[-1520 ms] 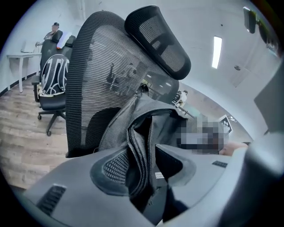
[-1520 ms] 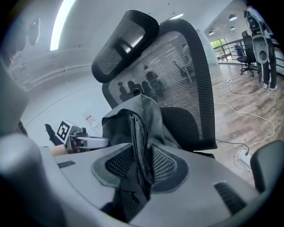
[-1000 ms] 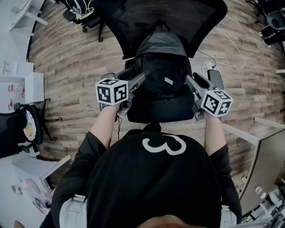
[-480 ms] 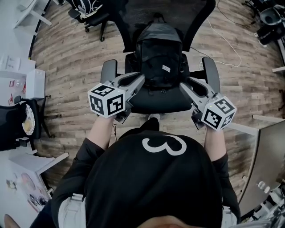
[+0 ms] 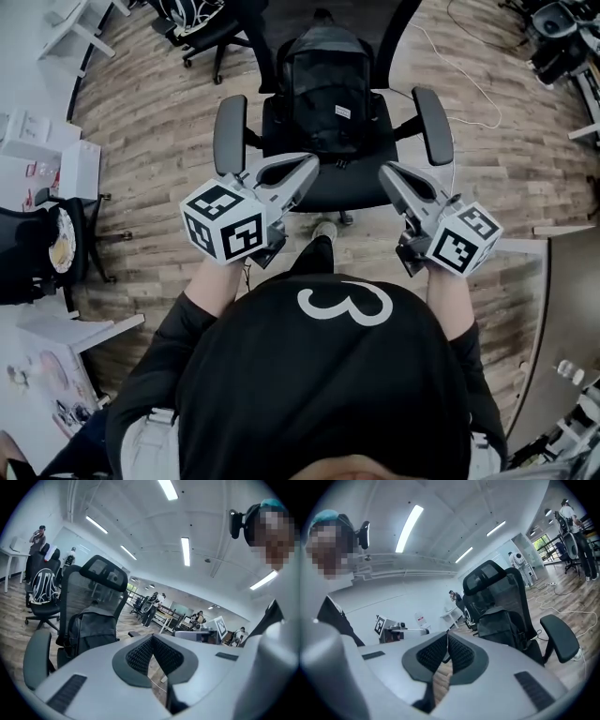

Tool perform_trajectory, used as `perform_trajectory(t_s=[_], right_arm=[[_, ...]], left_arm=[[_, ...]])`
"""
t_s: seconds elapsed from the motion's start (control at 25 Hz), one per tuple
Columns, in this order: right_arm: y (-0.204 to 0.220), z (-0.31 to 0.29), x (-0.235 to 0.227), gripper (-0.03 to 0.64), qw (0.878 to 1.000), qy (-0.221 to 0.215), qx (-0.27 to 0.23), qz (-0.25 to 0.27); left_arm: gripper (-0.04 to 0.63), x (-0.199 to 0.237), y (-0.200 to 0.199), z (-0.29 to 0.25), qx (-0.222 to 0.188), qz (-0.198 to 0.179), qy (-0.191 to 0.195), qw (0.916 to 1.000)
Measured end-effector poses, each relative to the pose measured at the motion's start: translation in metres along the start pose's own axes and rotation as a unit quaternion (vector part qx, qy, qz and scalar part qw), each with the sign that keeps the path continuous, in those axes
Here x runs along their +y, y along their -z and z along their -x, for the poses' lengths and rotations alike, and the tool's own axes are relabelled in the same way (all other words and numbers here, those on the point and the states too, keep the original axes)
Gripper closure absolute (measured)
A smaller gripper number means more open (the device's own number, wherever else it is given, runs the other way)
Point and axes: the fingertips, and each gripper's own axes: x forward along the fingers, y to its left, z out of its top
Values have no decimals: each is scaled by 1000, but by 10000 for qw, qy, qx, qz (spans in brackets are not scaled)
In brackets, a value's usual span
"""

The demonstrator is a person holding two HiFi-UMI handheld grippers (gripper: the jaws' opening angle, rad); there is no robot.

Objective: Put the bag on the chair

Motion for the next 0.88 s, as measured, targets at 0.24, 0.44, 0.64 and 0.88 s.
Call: perform_trajectory(t_s=[0.24, 0.44, 0.64, 0.88], right_arm=[[8, 39, 47, 591, 9996, -75, -132, 253], [15, 64, 78, 592, 9979, -79, -104, 630], [25, 81, 90, 592, 9972, -29, -104, 744], [29, 93, 100, 592, 9966, -60, -149, 803]], left_arm=[[580, -57, 12, 30, -136, -33, 238, 9996], [580, -94, 19, 49, -233, -243, 359, 9988], [580, -116, 31, 58, -184, -679, 207, 9973], [580, -135, 37, 67, -197, -772, 194, 9966]])
